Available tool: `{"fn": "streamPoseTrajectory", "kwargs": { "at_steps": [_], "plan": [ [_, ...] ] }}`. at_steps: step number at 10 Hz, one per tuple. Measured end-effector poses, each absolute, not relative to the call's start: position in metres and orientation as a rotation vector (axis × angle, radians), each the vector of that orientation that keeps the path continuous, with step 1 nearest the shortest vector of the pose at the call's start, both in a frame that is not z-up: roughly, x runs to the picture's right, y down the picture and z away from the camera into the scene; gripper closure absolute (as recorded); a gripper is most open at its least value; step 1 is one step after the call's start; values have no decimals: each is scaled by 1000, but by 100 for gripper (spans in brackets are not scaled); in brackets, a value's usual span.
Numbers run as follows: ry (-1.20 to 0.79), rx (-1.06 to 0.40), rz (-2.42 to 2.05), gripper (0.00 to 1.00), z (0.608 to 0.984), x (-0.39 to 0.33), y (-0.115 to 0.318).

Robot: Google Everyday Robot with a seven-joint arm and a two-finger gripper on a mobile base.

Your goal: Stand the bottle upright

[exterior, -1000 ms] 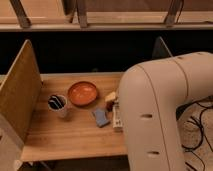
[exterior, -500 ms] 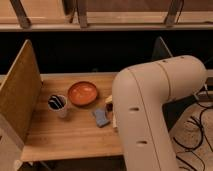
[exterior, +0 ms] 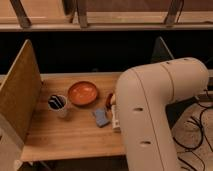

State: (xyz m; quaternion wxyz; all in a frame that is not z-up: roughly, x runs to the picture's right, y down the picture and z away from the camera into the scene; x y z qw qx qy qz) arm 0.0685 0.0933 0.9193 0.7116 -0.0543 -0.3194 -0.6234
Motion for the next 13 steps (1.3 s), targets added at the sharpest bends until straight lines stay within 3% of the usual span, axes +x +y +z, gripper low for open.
{"fn": "streamPoseTrajectory", "kwargs": {
  "at_steps": [2, 10, 13],
  "plan": [
    [-695, -57, -1395, 100, 910, 67, 80],
    [-549, 346, -1538, 100, 802, 67, 12],
    [-454, 449, -1655, 100, 782, 70, 1]
  ]
}}
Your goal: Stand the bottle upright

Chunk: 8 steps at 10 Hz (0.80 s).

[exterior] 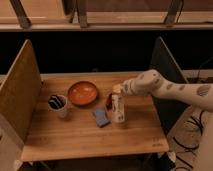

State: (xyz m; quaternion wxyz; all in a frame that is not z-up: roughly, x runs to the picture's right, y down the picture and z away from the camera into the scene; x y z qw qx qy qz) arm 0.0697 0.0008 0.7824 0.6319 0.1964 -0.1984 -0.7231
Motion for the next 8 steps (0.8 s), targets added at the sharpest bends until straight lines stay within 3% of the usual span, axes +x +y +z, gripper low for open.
{"fn": "streamPoseTrajectory", "kwargs": {
  "at_steps": [3, 8],
  "plan": [
    [-395, 540, -1698, 100, 773, 75, -9],
    [-391, 554, -1702, 100, 771, 74, -10]
  ]
}}
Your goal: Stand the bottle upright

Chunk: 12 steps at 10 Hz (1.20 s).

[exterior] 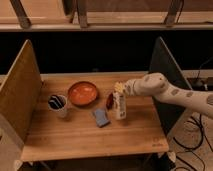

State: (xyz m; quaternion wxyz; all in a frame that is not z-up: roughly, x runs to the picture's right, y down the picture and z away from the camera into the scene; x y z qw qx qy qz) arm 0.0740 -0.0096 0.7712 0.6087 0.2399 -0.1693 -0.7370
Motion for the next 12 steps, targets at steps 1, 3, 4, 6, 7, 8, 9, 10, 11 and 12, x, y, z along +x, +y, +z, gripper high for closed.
{"fn": "streamPoseTrajectory", "kwargs": {
  "at_steps": [1, 3, 4, 6, 7, 8, 9, 10, 11, 12],
  "plan": [
    [-387, 562, -1736, 100, 770, 73, -8],
    [-388, 575, -1821, 100, 771, 71, -5],
    [-396, 579, -1874, 100, 773, 69, -4],
    [-408, 595, -1941, 100, 776, 62, -7],
    [-415, 618, -1975, 100, 777, 56, -11],
    [-420, 646, -1991, 100, 777, 50, -16],
    [-424, 680, -1997, 100, 777, 43, -21],
    [-428, 721, -1999, 100, 776, 36, -26],
    [-434, 764, -2002, 100, 775, 29, -30],
    [-440, 792, -2008, 100, 774, 25, -32]
  ]
}}
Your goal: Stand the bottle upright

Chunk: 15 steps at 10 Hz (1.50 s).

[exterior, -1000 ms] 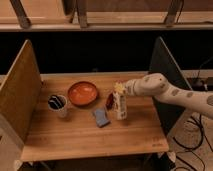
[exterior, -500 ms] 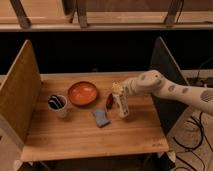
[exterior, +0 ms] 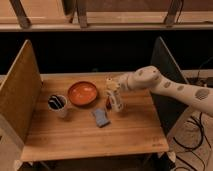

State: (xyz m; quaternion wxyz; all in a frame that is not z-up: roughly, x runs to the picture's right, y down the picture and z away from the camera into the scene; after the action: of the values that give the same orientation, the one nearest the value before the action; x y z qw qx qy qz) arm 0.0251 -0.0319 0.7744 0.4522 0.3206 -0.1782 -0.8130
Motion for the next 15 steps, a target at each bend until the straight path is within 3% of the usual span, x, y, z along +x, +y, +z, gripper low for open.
{"fn": "streamPoseTrajectory", "kwargs": {
  "at_steps": [11, 15],
  "plan": [
    [-474, 813, -2049, 100, 779, 29, -16],
    [-476, 923, -2078, 100, 771, 17, -13]
  ]
}}
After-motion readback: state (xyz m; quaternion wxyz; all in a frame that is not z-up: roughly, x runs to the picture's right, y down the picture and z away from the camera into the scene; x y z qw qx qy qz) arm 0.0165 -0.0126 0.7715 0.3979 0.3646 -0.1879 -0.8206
